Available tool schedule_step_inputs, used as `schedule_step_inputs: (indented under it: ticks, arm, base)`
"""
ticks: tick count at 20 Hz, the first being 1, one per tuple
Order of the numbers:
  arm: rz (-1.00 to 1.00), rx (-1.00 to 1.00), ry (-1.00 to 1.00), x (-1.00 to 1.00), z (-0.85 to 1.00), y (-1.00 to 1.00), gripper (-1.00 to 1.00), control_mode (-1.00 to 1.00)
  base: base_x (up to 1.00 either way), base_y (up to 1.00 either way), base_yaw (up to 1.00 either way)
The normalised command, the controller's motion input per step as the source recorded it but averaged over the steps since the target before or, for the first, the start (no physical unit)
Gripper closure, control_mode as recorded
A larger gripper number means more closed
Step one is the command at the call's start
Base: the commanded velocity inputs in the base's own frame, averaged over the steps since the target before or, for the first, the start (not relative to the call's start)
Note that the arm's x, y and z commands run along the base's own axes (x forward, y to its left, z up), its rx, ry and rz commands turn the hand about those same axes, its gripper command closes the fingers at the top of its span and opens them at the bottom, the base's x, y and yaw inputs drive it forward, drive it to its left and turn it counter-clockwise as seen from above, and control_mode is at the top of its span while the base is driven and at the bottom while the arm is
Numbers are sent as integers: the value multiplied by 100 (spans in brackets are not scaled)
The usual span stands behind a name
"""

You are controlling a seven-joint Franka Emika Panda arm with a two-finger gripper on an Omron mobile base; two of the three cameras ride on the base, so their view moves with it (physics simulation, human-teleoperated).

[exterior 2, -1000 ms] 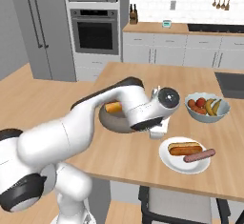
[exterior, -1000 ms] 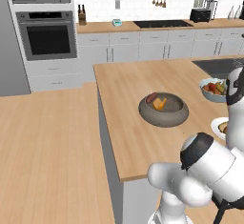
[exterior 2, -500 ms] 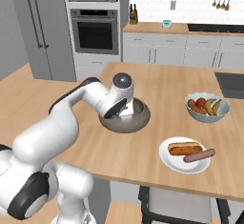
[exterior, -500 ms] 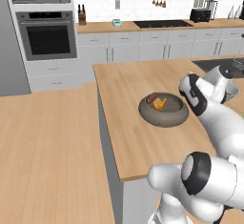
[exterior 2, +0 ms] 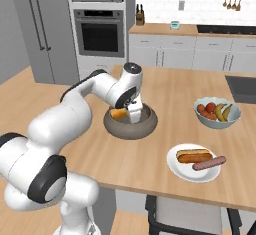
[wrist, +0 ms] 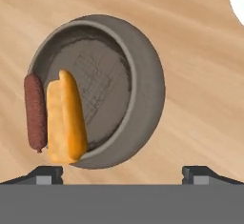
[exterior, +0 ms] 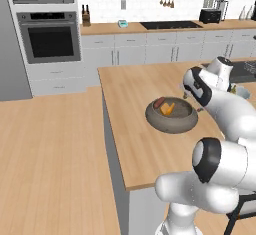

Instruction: Place one bun and one sausage from the bowl on each plate.

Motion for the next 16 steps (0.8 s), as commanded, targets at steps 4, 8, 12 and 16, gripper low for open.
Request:
schedule_step_inputs:
  ticks: [4, 8, 12, 16]
  arm:
    - [2, 0, 2, 84, -20, 68, -100, -100]
    - [6, -2, 10, 43, 4, 30, -100, -100]
    - [5, 0, 3, 26, -31, -21, -100, -100]
    - [6, 0, 4, 9, -17, -53, -100, -100]
  base:
    - [0, 0, 0]
    - [0, 0, 0]
    - [0, 0, 0]
    - [0, 0, 0]
